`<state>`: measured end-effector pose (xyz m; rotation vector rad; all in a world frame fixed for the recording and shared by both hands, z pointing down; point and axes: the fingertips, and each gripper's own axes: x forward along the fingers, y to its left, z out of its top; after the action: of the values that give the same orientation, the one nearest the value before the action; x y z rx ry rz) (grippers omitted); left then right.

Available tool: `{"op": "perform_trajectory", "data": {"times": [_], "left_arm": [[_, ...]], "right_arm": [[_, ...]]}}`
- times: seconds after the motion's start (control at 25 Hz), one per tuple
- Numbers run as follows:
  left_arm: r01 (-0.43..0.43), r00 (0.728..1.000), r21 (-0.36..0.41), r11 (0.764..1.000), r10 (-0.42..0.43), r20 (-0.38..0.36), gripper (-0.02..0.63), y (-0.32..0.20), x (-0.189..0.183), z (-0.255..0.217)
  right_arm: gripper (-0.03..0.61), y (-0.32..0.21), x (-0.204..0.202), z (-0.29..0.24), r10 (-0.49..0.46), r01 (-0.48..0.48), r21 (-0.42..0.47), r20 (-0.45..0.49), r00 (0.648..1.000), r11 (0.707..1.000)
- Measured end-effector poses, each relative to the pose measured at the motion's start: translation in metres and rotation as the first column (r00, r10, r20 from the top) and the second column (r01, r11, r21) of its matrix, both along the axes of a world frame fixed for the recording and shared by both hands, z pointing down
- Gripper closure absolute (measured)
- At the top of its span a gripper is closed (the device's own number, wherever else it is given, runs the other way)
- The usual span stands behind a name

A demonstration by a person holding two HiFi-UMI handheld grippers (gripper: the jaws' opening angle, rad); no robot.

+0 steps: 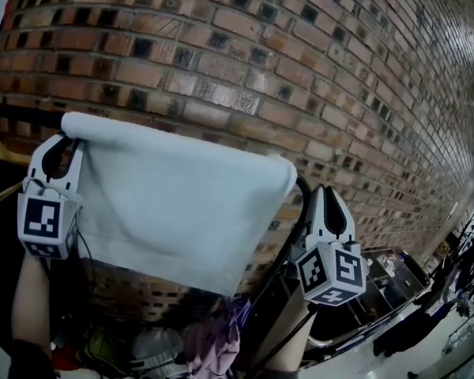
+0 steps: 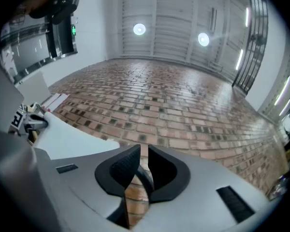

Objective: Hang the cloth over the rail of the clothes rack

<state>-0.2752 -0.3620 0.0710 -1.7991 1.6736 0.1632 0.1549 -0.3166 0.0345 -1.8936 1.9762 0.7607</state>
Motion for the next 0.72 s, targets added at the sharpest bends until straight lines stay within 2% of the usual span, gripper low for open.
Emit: {"op": "perform_trajectory", "data": {"times": [0.08,0.2,0.24,0.36,0.44,0.56,0.72], "left_arm": [[0.001,1.0,0.0,1.0,-0.001,-0.006,0.534,0.001,-0.002,0.002],[0.002,1.0,0.004,1.0,-0.002,-0.007,0.534,0.004,-0.001,0.006],[0.001,1.0,0.005,1.0,-0.001,-0.007,0.534,0.005,-0.001,0.007],[-0.009,1.0,0.0,1.0,0.009,-0.004,0.534,0.007,0.001,0.008],[-0.014,1.0,-0.006,1.0,0.014,0.0,0.534,0.007,0.0,0.008],[-0.019,1.0,-0.015,1.0,0.019,0.005,0.535,0.006,0.0,0.008],[-0.034,0.999,-0.023,0.999,0.034,0.008,0.535,0.005,0.0,0.007]], "right_arm": [[0.509,0.007,-0.001,-0.01,-0.012,0.012,0.023,-0.036,0.999,1.0],[0.509,0.004,-0.033,-0.021,-0.182,0.18,-0.027,-0.101,0.978,0.983],[0.509,0.001,-0.043,-0.024,-0.214,0.209,-0.048,-0.132,0.968,0.977],[0.509,-0.01,-0.064,-0.033,-0.177,0.161,-0.082,-0.262,0.949,0.984],[0.508,-0.013,-0.073,-0.038,-0.167,0.141,-0.105,-0.311,0.935,0.984],[0.5,-0.013,-0.08,-0.041,-0.223,0.177,-0.17,-0.311,0.924,0.97],[0.5,-0.022,-0.083,-0.032,-0.28,0.183,-0.307,-0.312,0.908,0.934]]}}
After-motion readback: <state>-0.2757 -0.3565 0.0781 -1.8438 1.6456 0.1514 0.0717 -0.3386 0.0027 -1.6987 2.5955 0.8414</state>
